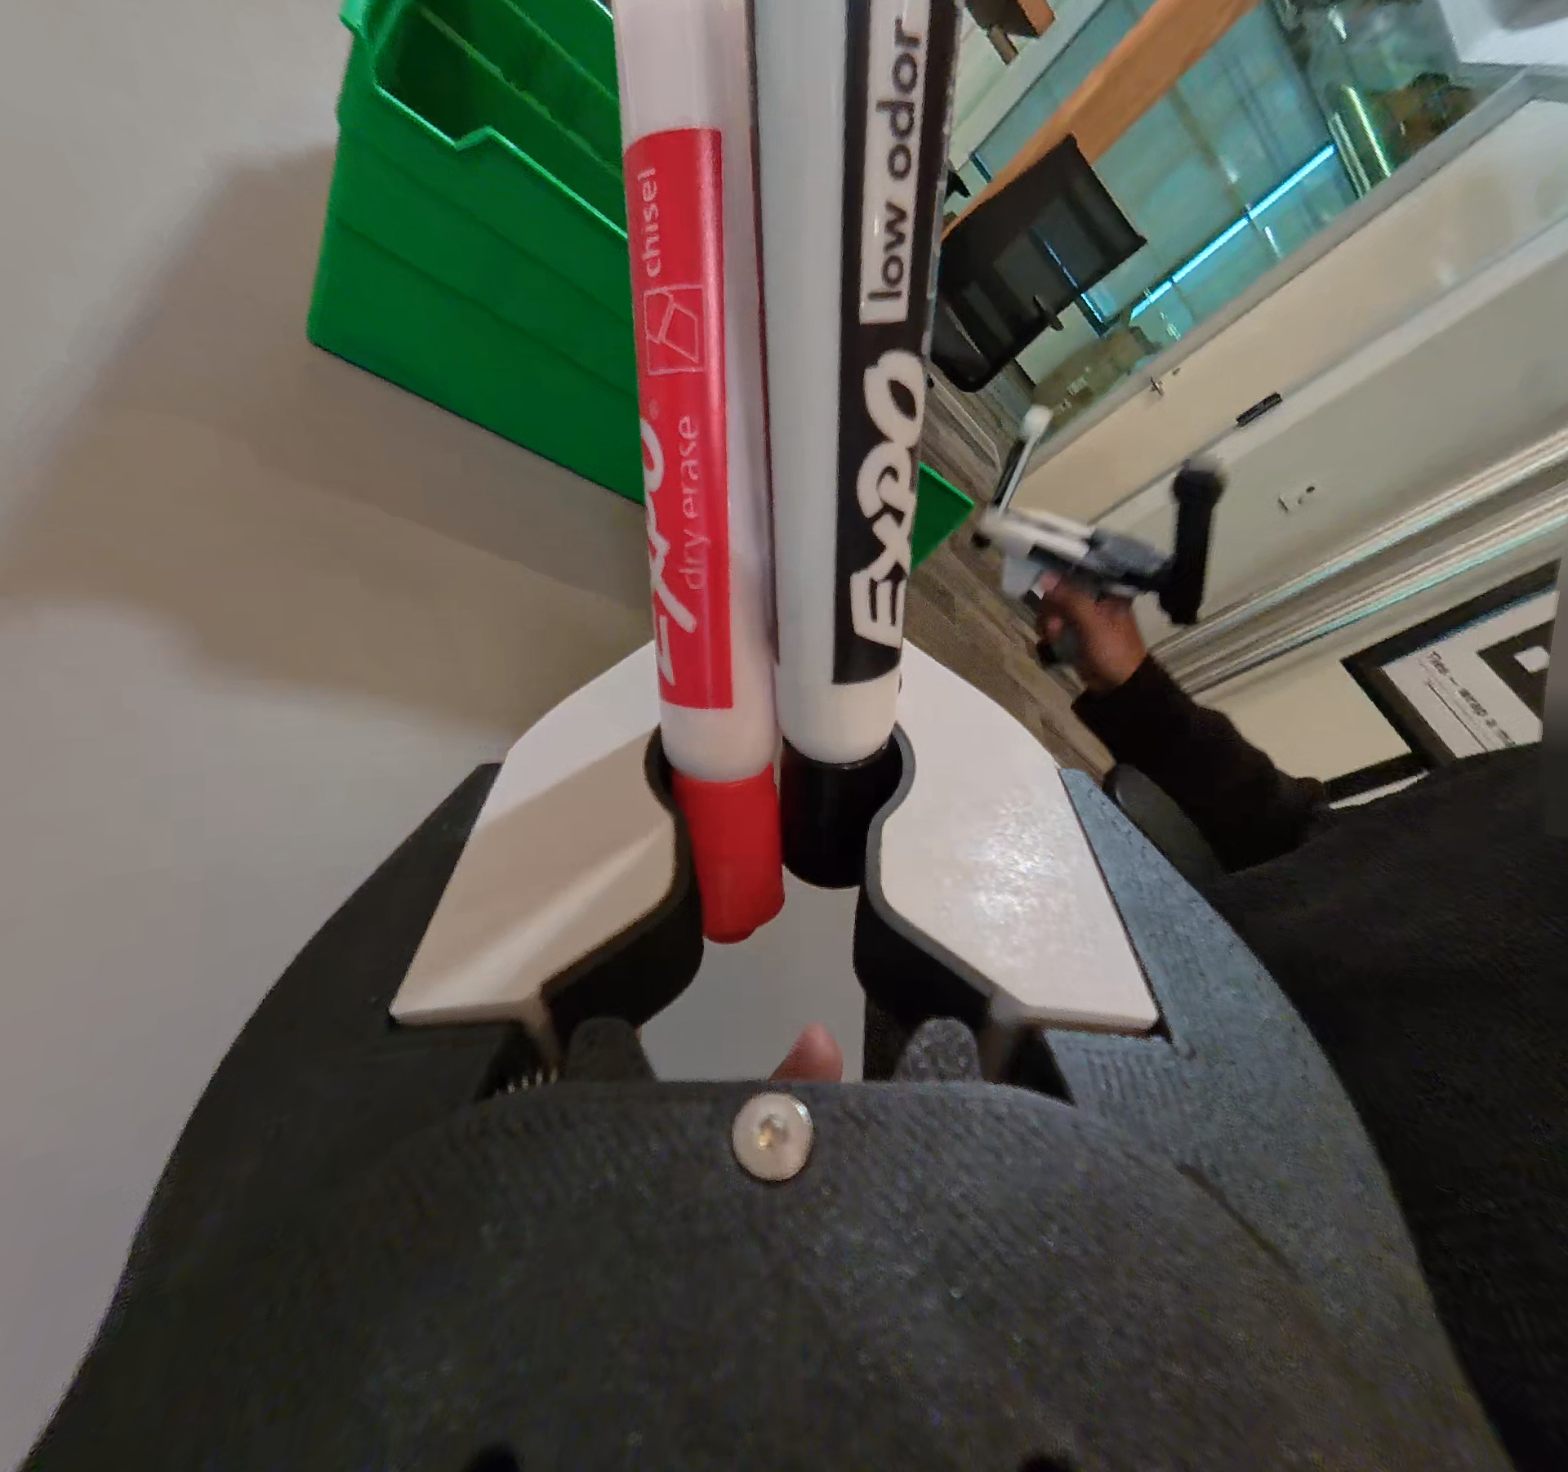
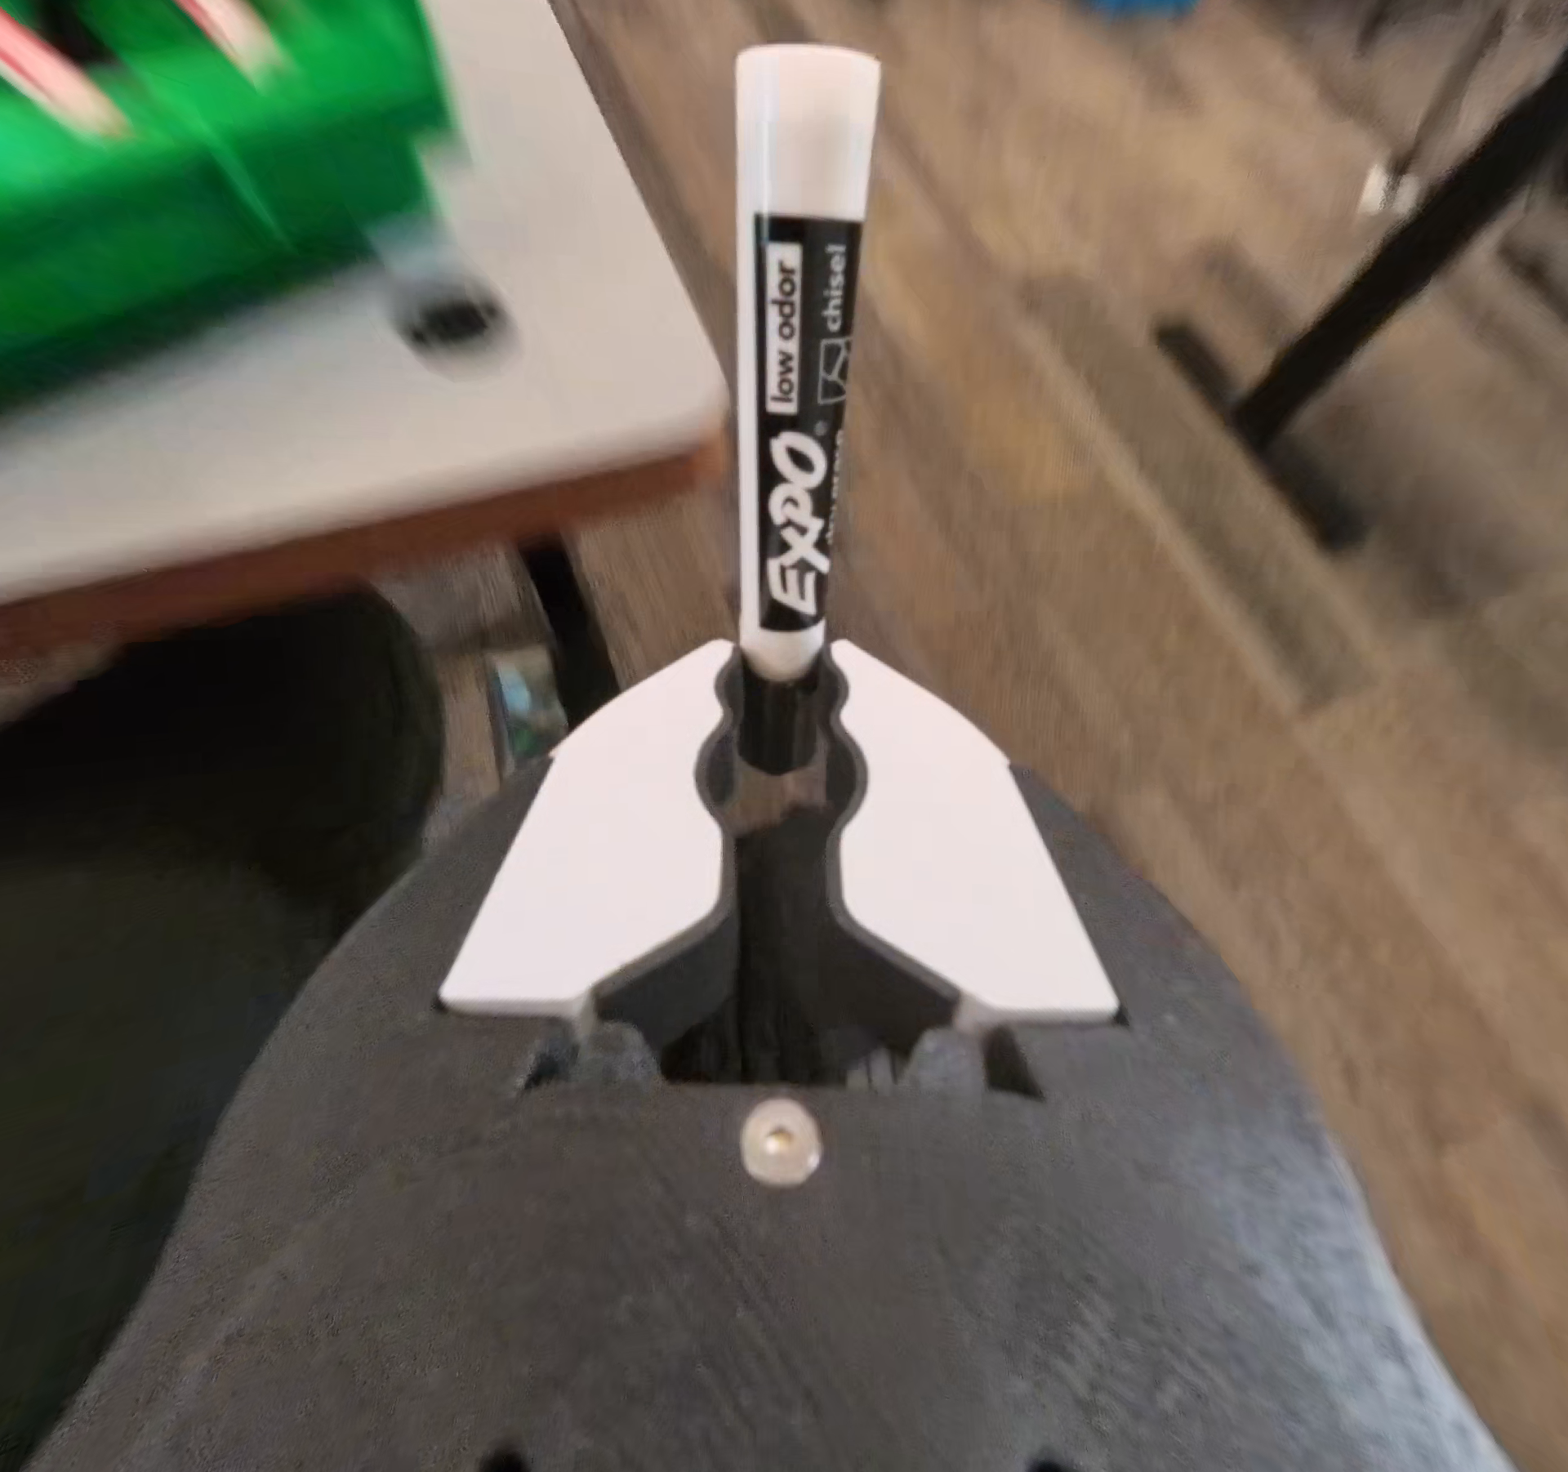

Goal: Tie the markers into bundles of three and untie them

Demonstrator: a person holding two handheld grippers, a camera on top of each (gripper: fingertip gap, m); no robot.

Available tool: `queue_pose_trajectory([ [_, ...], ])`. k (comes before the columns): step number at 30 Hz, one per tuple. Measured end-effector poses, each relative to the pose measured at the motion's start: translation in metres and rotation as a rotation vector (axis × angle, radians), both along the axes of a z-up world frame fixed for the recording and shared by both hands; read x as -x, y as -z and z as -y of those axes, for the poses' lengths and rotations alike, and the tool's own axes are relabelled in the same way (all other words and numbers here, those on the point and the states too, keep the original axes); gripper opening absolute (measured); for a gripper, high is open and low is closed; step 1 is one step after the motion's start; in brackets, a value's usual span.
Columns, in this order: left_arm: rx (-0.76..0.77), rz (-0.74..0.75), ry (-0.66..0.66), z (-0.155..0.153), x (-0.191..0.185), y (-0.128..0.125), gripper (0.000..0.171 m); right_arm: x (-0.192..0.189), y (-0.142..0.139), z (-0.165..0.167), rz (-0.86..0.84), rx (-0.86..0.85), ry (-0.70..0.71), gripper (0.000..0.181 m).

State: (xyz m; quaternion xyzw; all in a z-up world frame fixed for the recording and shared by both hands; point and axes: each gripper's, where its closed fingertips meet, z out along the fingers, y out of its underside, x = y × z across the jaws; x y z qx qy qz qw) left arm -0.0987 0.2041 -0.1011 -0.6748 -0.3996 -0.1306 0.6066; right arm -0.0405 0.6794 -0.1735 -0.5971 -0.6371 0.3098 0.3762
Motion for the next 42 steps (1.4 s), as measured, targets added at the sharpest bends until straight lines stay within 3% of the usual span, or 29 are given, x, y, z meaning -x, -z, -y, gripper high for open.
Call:
queue_pose_trajectory([
  [3,0.033,0.048,-0.001,0.008,-0.02,0.003,0.039,0.025,-0.088,0.064,-0.118,-0.01,-0.166,0.017],
  [5,0.035,0.065,-0.015,0.018,-0.034,0.004,0.039,0.045,-0.114,0.114,-0.098,-0.028,-0.296,0.017],
  [9,-0.011,0.042,-0.05,0.045,-0.063,0.004,0.039,0.085,-0.094,0.192,0.229,-0.025,-0.498,0.017],
  [13,-0.117,0.079,-0.061,0.062,-0.09,-0.007,0.039,0.104,-0.052,0.24,0.551,0.07,-0.588,0.017],
  [15,-0.125,0.077,-0.068,0.067,-0.101,-0.006,0.039,0.105,-0.035,0.258,0.635,0.092,-0.618,0.017],
  [17,-0.092,0.065,-0.077,0.072,-0.113,0.001,0.039,0.107,-0.03,0.269,0.614,0.094,-0.63,0.017],
  [21,-0.115,0.096,-0.126,0.087,-0.134,0.009,0.039,0.131,-0.067,0.247,0.27,0.092,-0.542,0.041],
  [24,-0.147,0.12,-0.159,0.097,-0.15,0.011,0.039,0.166,-0.109,0.178,-0.046,-0.045,-0.389,0.044],
  [26,-0.145,0.121,-0.184,0.1,-0.158,0.012,0.039,0.184,-0.121,0.13,-0.171,-0.123,-0.298,0.038],
  [30,-0.137,0.122,-0.206,0.1,-0.18,0.016,0.039,0.19,-0.08,0.119,-0.042,0.119,-0.447,0.058],
  [32,-0.133,0.124,-0.217,0.099,-0.188,0.017,0.039,0.194,-0.057,0.114,0.037,0.201,-0.458,0.06],
  [37,-0.125,0.129,-0.226,0.097,-0.198,0.02,0.039,0.202,-0.025,0.129,0.112,0.267,-0.531,0.021],
  [42,-0.126,0.125,-0.201,0.092,-0.2,0.018,0.039,0.203,-0.023,0.138,0.11,0.235,-0.511,0.009],
])
